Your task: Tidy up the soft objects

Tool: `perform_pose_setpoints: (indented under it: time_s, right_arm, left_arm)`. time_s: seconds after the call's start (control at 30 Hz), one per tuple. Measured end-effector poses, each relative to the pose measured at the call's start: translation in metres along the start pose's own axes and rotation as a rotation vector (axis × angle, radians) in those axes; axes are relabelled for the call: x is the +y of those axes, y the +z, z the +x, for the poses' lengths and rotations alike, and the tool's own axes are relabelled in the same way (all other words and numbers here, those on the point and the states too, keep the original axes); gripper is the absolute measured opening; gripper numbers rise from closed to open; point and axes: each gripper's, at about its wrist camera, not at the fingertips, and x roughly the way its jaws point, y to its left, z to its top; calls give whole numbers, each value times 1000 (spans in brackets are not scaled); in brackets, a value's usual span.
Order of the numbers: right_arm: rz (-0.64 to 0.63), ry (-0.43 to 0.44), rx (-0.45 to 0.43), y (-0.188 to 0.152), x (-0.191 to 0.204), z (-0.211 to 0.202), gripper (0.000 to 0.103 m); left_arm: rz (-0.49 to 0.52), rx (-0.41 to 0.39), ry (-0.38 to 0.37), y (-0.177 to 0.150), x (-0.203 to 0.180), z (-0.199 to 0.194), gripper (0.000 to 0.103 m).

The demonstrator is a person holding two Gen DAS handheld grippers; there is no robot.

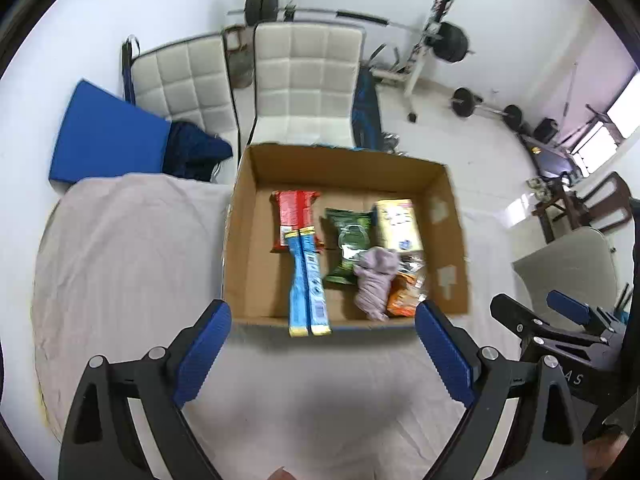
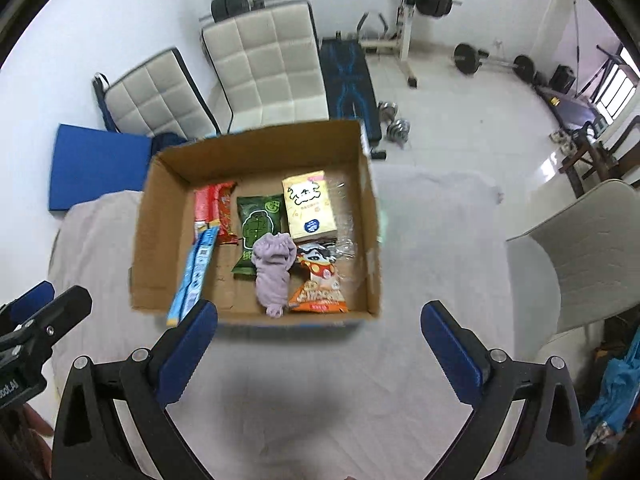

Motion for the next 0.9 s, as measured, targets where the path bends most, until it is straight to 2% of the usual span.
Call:
perform_pose_setpoints:
  time_s: [0.07,0.1,0.33,0.5,0.67,0.9]
  right_arm:
    - [-15,-16,-33,-11,-1,-27,103]
    - [-17,-21,-52,-17,-1,-42,103]
    - [-12,31,-143,-61,-9,-139,103]
    - [-14,47,-187,-88,-13,-191,103]
    - [-56,54,-183,-114,-5,-223,103]
    - [-82,65,-210,-135,5,-248,103]
  left_arm:
    - [6,-25,10,-12,-5,-25,98]
    - [7,-36,5,-16,-7,-34,103]
    - [2,-119,28,-51,-15,-104,103]
    - [24,-167,45,-66,-23,-145,103]
    - [10,-187,57,-81,-22,-177,103]
    - [-10,-207,74,-97,-19,-193,103]
